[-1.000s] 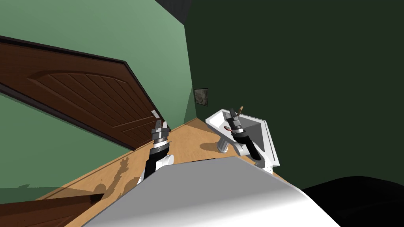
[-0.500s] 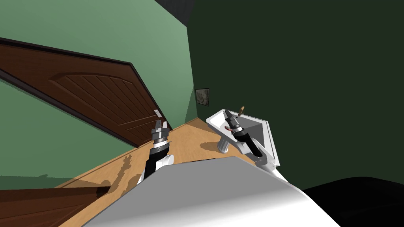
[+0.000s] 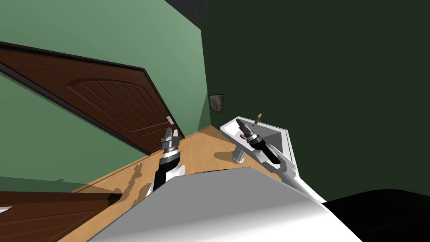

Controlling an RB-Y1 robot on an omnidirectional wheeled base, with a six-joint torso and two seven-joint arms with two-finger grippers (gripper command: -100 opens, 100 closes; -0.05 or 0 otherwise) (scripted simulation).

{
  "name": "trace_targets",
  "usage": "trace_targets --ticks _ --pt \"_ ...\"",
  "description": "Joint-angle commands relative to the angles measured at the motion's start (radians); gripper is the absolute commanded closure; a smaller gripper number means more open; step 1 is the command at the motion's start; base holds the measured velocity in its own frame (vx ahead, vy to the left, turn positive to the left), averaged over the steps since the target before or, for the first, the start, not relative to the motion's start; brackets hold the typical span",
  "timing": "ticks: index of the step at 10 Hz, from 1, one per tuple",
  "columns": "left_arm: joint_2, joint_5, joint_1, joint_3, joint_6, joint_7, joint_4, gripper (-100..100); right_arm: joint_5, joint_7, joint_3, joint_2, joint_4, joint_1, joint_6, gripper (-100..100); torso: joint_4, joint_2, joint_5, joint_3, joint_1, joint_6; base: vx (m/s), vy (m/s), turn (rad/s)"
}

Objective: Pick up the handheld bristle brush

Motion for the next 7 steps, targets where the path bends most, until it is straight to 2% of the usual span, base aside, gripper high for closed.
trace_targets --ticks 1,6,7 --pt "0.0 0.0 0.0 0.0 0.0 0.0 0.0 0 0.008 0.004 -0.002 -0.037 0.007 -0.006 0.008 -100 0.0 0.0 0.0 0.0 0.0 0.0 -0.007 0.001 0.031" --pt "0.0 0.0 0.0 0.0 0.0 0.0 0.0 0 0.076 0.036 0.002 -0.177 0.045 -0.019 0.047 -100 0.0 -0.001 0.0 -0.001 0.0 0.0 0.002 0.003 0.035" --pt "0.0 0.0 0.0 0.0 0.0 0.0 0.0 0 0.076 0.036 0.002 -0.191 0.045 -0.019 0.047 -100 0.0 -0.001 0.0 -0.001 0.0 0.0 0.01 0.002 0.018"
